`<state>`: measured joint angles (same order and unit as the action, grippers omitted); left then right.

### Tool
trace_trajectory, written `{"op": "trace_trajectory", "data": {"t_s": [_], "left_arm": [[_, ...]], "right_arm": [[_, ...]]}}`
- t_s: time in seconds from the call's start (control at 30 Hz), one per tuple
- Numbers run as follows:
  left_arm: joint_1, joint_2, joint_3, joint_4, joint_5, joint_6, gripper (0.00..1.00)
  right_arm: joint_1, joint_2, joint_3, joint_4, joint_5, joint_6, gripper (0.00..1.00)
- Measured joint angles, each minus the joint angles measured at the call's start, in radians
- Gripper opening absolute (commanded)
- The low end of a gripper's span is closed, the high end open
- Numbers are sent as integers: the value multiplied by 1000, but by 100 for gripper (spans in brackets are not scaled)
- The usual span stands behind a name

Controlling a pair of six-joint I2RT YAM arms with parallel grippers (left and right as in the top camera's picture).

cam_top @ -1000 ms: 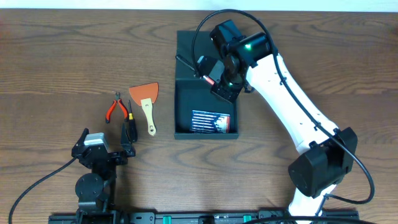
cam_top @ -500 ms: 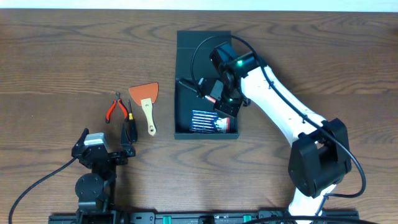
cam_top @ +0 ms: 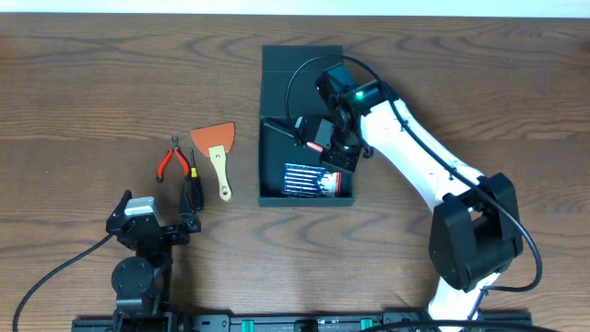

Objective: Pack container
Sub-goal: 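Lower the hammer into the black box beside the case and release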

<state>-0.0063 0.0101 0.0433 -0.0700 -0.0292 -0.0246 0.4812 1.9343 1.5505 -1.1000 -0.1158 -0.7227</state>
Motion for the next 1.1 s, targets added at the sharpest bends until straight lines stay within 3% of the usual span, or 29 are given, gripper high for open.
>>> {"op": "trace_trajectory", "data": {"t_s": [1.1], "left_arm": [[0,0,0,0,0,0,98]], "right_arm": [[-7,0,-3,6,0,-12,13]]}}
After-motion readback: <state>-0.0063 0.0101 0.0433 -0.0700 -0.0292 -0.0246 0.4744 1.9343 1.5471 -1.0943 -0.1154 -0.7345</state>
